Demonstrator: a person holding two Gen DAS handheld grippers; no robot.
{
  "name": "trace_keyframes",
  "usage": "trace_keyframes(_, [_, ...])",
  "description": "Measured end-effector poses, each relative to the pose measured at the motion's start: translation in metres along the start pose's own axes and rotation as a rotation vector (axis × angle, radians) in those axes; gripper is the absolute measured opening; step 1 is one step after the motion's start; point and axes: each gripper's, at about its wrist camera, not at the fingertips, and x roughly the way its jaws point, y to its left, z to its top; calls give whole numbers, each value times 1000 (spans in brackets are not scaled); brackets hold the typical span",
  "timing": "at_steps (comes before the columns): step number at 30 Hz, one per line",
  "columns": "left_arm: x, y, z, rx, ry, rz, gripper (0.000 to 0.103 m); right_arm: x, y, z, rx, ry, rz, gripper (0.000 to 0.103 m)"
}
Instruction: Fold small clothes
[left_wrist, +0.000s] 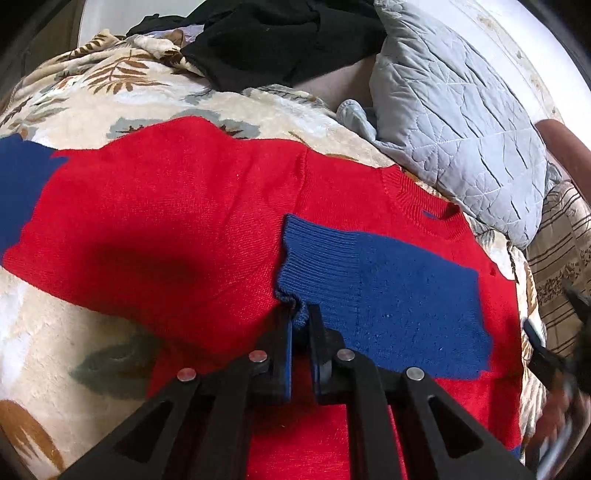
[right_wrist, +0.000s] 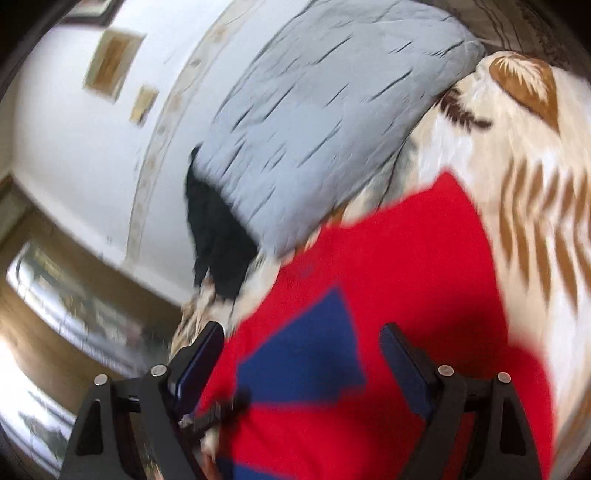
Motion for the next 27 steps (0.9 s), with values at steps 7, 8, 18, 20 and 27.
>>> trace_keyframes(7, [-3,2,10,-20,54,-31,11,10,-23,26,126,39,-4,89])
trace_keyframes(8, [-11,6,12,-39,58,-50,17,1,-6,16,63,46,26,89])
trace_keyframes(18, [-130,172,47,-412,-235,-59,78,-5,18,-112,-367,141,-158,92])
trace_keyframes(20, [-136,228,52,-561,-256,-35,78,-4,20,-112,-367,143,-146,92])
trace_keyframes(27, [-123,307,60,-758,-239,-44,77,-2,17,-114,-365,148,-139,92])
